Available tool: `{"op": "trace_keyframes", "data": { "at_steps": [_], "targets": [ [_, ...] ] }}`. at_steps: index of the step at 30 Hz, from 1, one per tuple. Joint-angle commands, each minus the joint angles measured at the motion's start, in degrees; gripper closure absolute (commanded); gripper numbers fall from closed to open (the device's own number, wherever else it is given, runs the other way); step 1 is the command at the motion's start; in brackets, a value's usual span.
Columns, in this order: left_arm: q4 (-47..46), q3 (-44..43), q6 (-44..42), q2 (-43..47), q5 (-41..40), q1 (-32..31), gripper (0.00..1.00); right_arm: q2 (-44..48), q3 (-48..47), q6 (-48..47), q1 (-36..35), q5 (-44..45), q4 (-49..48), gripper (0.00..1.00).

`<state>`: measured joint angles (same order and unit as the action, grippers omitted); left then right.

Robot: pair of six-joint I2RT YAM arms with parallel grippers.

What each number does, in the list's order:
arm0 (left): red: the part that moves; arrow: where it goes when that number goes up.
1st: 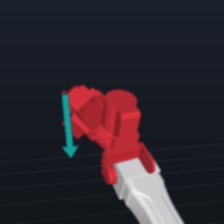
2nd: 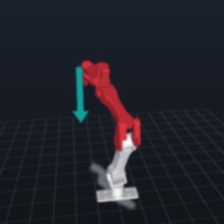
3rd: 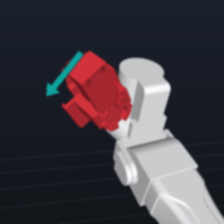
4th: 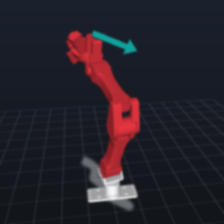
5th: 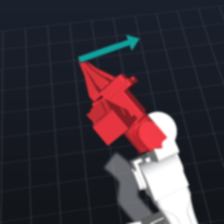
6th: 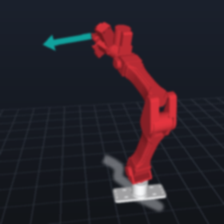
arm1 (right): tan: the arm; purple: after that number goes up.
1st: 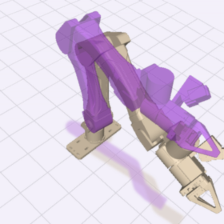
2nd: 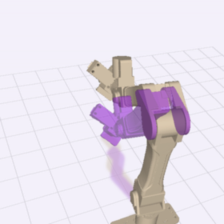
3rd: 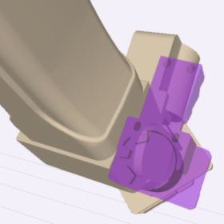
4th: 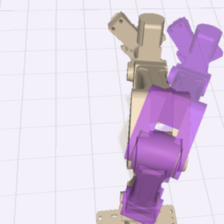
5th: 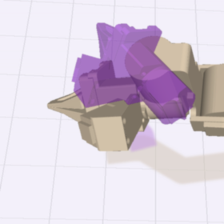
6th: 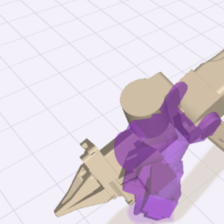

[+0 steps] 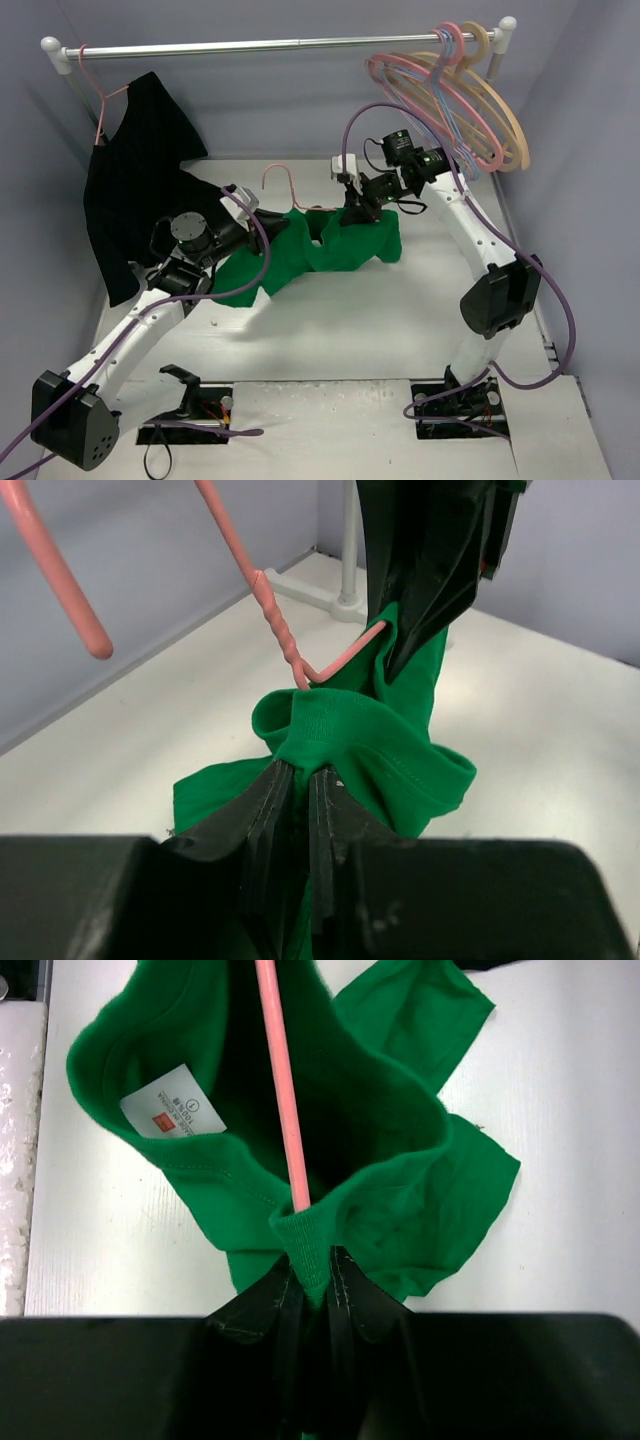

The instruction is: Place the t-shirt on the hanger

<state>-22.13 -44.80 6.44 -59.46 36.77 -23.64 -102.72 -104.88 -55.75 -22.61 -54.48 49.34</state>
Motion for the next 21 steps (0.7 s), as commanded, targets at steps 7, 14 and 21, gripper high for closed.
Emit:
{"op": "trace_keyframes", "data": {
  "at_steps": [7,14,21],
  "targets": [
    [9.9,-4.7,-12.3,5.5,-7.6,2.0,0.83,12.1,4.5,6.8,2.7,-1.4,-14.2,1.0],
    [13.9,-7.5,-15.2,7.7,-20.5,7.0,0.46,17.0,8.7,11.8,2.8,-1.9,-20.3,1.0],
    [23.3,-24.7,-11.0,3.7,-35.3,7.1,0.31,24.0,13.7,26.1,2.7,-0.5,-44.3,1.0]
  ]
}}
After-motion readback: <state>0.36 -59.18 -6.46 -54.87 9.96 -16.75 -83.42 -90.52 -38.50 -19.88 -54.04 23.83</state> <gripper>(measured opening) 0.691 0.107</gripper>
